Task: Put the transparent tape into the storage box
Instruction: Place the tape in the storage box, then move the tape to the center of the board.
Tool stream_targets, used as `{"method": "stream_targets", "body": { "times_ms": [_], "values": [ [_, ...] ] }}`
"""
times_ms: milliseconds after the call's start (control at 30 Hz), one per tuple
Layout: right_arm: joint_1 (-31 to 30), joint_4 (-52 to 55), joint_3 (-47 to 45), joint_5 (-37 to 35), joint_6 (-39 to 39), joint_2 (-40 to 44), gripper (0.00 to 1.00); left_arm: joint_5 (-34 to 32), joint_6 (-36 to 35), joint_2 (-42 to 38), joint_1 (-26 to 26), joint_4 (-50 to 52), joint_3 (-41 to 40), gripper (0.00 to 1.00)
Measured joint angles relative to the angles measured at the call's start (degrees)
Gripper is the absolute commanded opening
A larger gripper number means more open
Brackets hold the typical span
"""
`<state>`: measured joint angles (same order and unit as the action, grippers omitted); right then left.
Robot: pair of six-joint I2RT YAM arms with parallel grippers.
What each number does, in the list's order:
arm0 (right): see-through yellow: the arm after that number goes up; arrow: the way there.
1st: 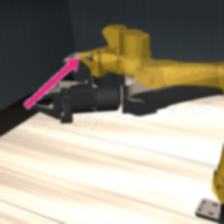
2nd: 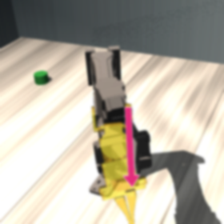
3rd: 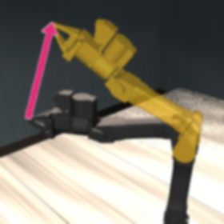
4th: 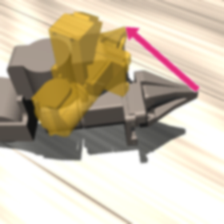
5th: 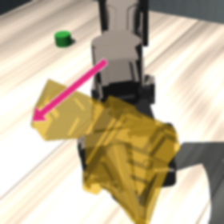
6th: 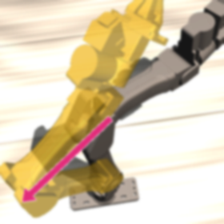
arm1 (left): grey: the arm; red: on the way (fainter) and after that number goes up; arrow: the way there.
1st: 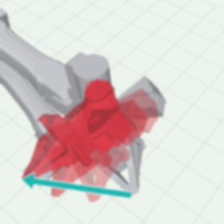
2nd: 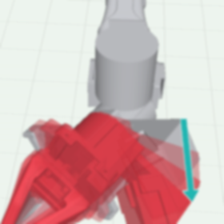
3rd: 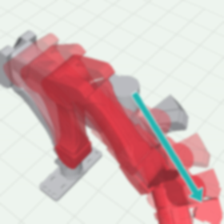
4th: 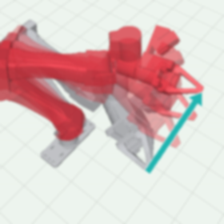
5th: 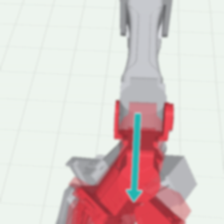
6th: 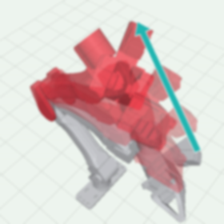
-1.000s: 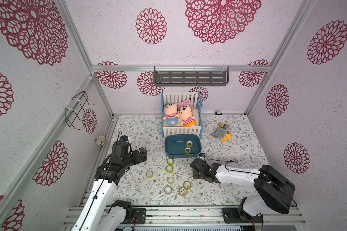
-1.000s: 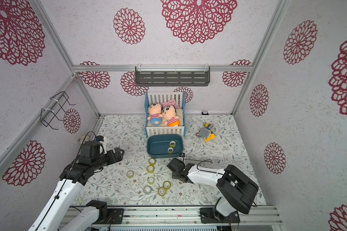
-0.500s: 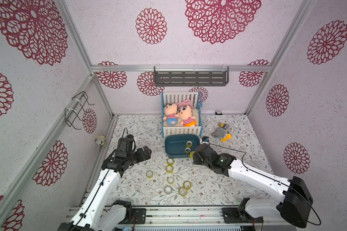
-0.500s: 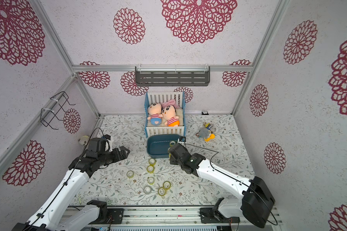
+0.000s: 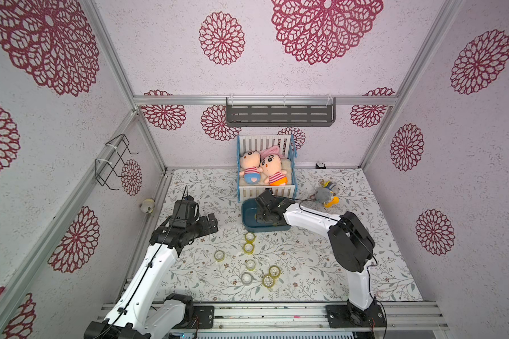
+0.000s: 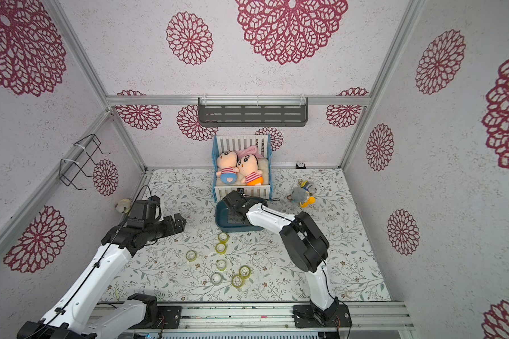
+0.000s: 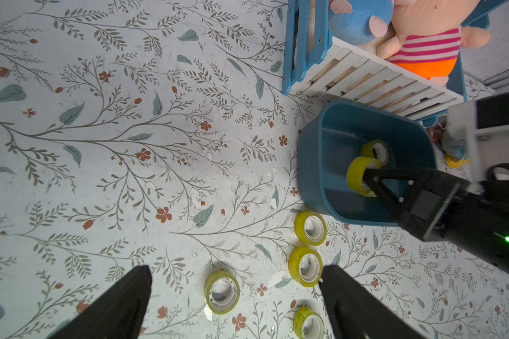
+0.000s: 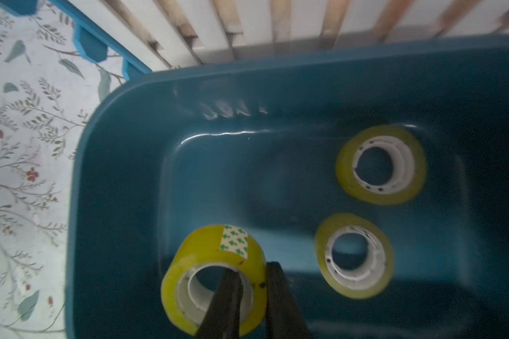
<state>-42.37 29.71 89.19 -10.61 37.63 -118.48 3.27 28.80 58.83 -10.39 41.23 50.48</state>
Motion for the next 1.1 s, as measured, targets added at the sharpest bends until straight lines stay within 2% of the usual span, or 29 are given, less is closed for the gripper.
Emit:
{"method": "stream_targets", "body": {
  "times_ms": [33, 133, 300, 400, 533, 800, 900, 1100],
  "values": [
    [0.0, 0.5, 1.4, 0.0, -0.2, -1.4, 0.59, 0.0, 0.2, -0.2, -0.4, -0.1, -0.1, 0.97],
    [0.0, 1.6, 4.7, 0.3, -1.1, -3.9, 0.7, -0.1, 0.2, -0.2, -1.7, 0.0, -0.1, 0.97],
    [0.0, 3.0, 7.1, -0.3, -1.7, -3.6, 0.72, -0.1, 0.2, -0.3, -2.2, -0.1, -0.1, 0.97],
    [0.0, 3.6, 6.2, -1.6, -1.7, -0.5, 0.72, 0.4, 0.4, -0.3, -2.2, -0.2, -0.1, 0.97],
    [0.0, 2.1, -2.6, -2.0, -1.7, 11.3, 0.72, 1.9, 0.5, -0.6, -2.7, -0.8, -0.1, 0.97],
    [-0.6, -7.0, -31.8, 0.3, -1.4, 46.5, 0.72, 3.3, 0.5, -4.5, -4.6, -3.9, -2.3, 0.97],
    [-1.4, -7.3, -40.8, 1.6, -0.3, 53.2, 0.72, 3.6, 0.3, -5.7, -4.9, -4.9, -3.0, 0.97],
    [-4.5, -2.7, -49.9, 1.9, 3.5, 57.8, 0.65, 0.9, -0.1, -7.5, -8.0, -6.1, -4.3, 0.97]
  ]
}}
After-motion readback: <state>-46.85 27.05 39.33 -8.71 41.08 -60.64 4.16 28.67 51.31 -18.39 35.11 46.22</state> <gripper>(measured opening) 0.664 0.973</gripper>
